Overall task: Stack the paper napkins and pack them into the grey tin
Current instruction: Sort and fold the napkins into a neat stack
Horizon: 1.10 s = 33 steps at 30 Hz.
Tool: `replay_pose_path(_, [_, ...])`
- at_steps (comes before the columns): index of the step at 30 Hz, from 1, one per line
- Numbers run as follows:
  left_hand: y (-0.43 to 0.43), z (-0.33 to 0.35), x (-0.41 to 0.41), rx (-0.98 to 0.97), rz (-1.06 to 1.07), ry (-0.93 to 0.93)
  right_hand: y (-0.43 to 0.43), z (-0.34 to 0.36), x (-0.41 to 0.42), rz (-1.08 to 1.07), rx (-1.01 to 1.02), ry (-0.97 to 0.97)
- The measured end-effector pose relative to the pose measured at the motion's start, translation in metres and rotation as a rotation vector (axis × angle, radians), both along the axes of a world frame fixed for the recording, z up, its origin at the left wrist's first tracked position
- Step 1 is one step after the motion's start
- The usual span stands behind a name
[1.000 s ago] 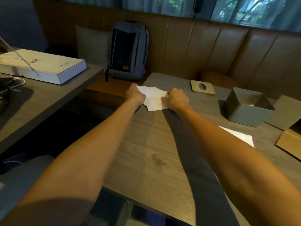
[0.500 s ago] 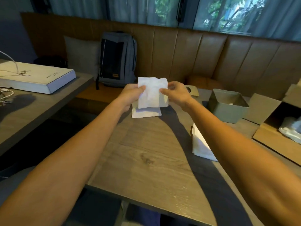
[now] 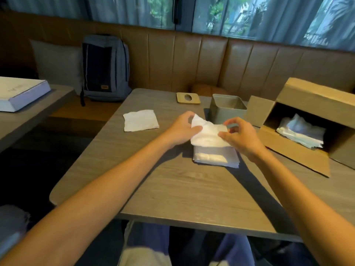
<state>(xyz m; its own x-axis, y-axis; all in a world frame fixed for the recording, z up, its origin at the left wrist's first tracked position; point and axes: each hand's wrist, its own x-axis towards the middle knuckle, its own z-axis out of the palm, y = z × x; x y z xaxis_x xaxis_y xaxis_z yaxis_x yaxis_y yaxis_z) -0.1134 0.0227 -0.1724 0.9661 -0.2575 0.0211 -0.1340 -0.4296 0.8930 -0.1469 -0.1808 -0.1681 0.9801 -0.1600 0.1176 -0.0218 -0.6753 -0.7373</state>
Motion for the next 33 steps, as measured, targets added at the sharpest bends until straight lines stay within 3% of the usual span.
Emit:
replay_pose_path(3, [-0.012, -0.018, -0.010, 0.114, -0.068, -0.096, -0.013, -0.021, -0.012, 0.015, -0.121, 0.002])
replay_pose_path(10, [-0.020, -0.036, -0.020, 0.599, -0.064, -0.372, -0.014, -0.034, -0.017, 0.014, -0.316, -0.052])
replay_pose_path(15, [-0.017, -0.038, -0.019, 0.703, -0.037, -0.427, -0.018, -0.030, -0.012, 0.051, -0.538, 0.027])
replay_pose_path(18, [-0.002, -0.033, -0.011, 0.616, -0.010, -0.390, -0.006, -0.017, -0.004, 0.059, -0.581, -0.019])
replay_pose_path(22, [0.050, -0.017, 0.010, 0.574, 0.218, -0.333, 0.039, 0.002, 0.024, 0.237, -0.475, -0.157])
replay_pose_path(28, [0.135, -0.011, 0.032, 0.677, 0.599, -0.158, 0.138, 0.000, 0.074, 0.414, -0.297, 0.022])
replay_pose_path(33, [0.168, -0.023, 0.041, 0.829, 0.503, 0.028, 0.191, -0.022, 0.101, 0.307, -0.302, 0.083])
